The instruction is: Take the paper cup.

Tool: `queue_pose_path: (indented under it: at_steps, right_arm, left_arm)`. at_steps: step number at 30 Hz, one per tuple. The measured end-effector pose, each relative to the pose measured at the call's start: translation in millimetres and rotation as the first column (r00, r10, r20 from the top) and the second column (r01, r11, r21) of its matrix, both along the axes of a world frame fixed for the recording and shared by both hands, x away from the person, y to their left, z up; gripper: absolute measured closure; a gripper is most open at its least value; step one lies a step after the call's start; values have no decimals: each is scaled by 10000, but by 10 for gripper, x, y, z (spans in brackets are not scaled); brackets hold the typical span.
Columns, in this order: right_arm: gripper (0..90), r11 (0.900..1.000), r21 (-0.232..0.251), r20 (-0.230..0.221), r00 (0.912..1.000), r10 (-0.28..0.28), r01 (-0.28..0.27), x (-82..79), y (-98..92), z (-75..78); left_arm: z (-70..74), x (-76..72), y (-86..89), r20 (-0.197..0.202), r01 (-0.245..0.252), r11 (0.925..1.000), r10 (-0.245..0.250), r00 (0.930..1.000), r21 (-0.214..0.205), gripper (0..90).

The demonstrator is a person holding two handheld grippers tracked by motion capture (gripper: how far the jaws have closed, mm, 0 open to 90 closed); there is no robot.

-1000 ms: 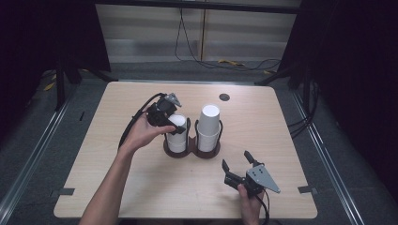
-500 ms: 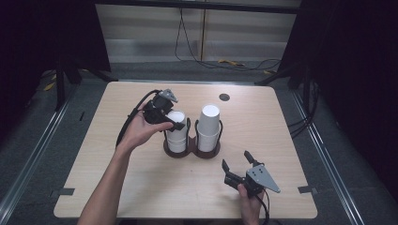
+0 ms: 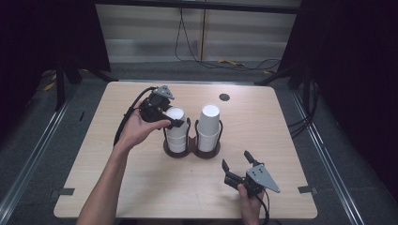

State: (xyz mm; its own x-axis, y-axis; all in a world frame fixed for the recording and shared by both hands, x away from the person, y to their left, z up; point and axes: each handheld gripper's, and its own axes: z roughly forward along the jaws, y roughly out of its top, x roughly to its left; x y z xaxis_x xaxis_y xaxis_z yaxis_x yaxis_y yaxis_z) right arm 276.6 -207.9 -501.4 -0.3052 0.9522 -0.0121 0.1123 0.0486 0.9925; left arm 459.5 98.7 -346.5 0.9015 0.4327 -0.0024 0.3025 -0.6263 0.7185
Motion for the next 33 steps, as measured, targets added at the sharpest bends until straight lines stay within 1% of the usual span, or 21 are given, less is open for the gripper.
queue_pose_path:
  at_steps: [1,3,6,10,11,13,14,15,16,17,19,20,21,22,23,24,27,28,29,30,33]
  right_arm:
    - [134,10000,0,0,10000,0,0,0,0,0]
    - [134,10000,-10,17,10000,9,-9,0,-1,0]
    - [134,10000,-14,21,10000,7,-7,0,-1,0]
    - [134,10000,-3,6,10000,1,-1,-1,0,0]
    - [134,10000,-3,3,10000,1,-1,0,0,0]
    - [134,10000,-6,7,10000,1,-1,-1,0,0]
    - [134,10000,-15,18,10000,5,-5,0,0,0]
    - [134,10000,-18,21,10000,5,-4,0,0,0]
    - [134,10000,-5,2,10000,-1,1,-1,1,0]
    - [134,10000,-13,10,10000,-1,1,0,1,0]
    - [134,10000,11,-30,10000,-3,3,-1,3,0]
    - [134,10000,-39,-3,10000,15,-15,-1,0,-1]
    - [134,10000,-39,-3,10000,15,-15,-1,0,-1]
    - [134,10000,-32,-10,10000,13,-13,-1,0,-1]
    - [134,10000,-42,5,10000,15,-15,-1,-1,-1]
    - [134,10000,-44,4,10000,15,-15,0,-1,-1]
    - [134,10000,-34,-15,10000,14,-14,-1,1,-1]
    - [134,10000,-27,-17,10000,15,-15,-2,2,-1]
    - [134,10000,-27,-15,10000,16,-16,-2,1,-1]
    - [134,10000,-43,-1,10000,11,-11,-2,0,-1]
    - [134,10000,-52,7,10000,13,-13,-1,-1,-1]
  left_arm:
    - [0,0,0,0,0,10000,0,10000,0,343]
    - [15,-11,12,10,-60,9997,60,10000,-221,343]
    - [32,-10,40,108,-86,9997,88,9999,-236,344]
    - [74,-23,88,238,1,9982,13,9997,-608,343]
    - [76,-29,89,191,-69,9968,84,9998,-801,343]
    - [88,-28,100,267,-87,9975,106,9996,-700,343]
    - [96,-33,105,290,-138,9973,159,9995,-723,343]
    - [105,-33,113,339,-60,9972,86,9994,-747,343]
    - [119,-47,117,376,-97,9961,131,9992,-876,343]
    - [135,-51,125,423,-41,9967,76,9991,-815,343]
    - [148,-55,131,459,-18,9962,58,9989,-867,343]
    - [156,-64,131,436,-109,9947,154,9989,-1022,343]
    - [170,-67,139,520,-110,9944,166,9985,-1056,343]
    - [199,-76,154,583,-85,9927,156,9982,-1205,343]
    - [199,-76,154,583,-85,9927,156,9982,-1205,342]
    - [218,-89,164,587,-93,9910,173,9981,-1339,342]
    - [232,-101,176,696,-77,9898,178,9974,-1424,342]
    - [242,-115,186,815,-89,9879,217,9964,-1551,342]
    - [247,-121,192,947,-85,9880,233,9952,-1541,342]
    - [247,-128,195,968,-114,9863,277,9949,-1646,342]
    - [250,-128,207,1100,-121,9849,315,9934,-1729,342]
